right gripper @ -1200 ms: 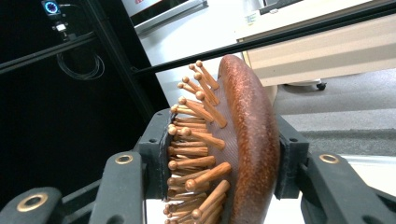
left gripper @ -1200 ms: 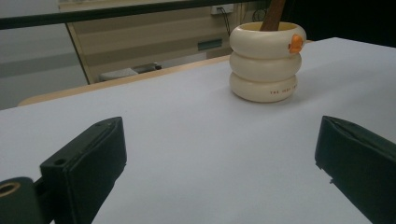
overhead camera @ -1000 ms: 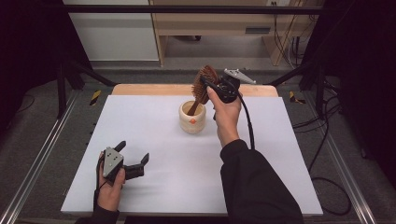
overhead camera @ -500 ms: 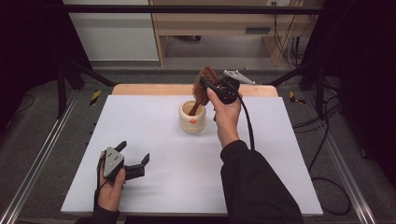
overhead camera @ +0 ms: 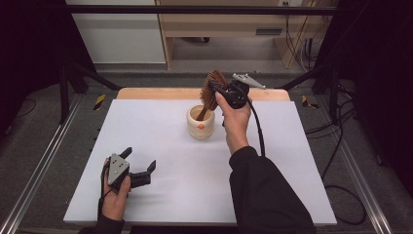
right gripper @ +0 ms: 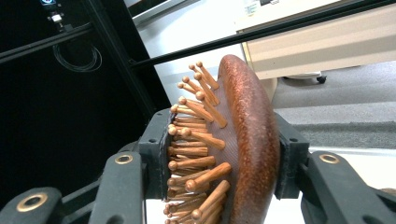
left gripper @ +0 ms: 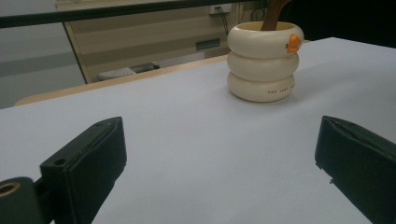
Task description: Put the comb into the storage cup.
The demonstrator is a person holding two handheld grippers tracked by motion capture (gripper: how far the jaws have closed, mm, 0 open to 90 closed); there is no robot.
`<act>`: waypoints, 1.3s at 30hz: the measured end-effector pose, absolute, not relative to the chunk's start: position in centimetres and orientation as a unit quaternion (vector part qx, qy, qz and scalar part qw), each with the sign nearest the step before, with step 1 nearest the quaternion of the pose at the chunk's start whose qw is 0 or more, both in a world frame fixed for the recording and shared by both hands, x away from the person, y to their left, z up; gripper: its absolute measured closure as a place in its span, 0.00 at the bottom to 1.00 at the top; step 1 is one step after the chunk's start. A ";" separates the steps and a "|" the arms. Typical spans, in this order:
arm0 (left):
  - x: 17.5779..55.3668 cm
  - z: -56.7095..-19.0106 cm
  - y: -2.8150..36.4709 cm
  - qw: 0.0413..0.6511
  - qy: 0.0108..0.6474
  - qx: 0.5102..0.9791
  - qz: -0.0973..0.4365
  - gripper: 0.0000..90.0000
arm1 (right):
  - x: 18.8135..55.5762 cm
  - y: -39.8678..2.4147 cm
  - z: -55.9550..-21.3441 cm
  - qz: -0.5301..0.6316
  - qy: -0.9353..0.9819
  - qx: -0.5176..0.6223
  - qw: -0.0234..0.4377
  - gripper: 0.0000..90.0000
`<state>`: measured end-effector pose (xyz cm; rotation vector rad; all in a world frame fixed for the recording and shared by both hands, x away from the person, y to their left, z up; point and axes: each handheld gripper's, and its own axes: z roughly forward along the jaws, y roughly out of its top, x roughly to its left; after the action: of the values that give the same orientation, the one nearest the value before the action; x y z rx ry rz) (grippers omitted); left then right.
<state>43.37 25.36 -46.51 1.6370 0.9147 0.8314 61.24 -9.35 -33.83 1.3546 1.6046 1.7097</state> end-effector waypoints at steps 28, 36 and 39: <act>43.4 -46.5 25.5 0.520 0.384 0.682 0.343 0.02 | 61.7 -8.6 -35.0 0.611 0.588 0.491 0.202 0.56; 43.4 -46.5 25.5 0.520 0.384 0.681 0.343 0.02 | 61.9 -8.4 -35.6 0.611 0.586 0.495 0.196 0.55; 43.4 -46.5 25.5 0.520 0.385 0.681 0.343 0.02 | 62.0 -8.4 -35.8 0.609 0.586 0.497 0.194 0.55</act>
<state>43.42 25.51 -46.53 1.6323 0.9219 0.8228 61.98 -8.37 -35.76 1.3944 1.6437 1.7089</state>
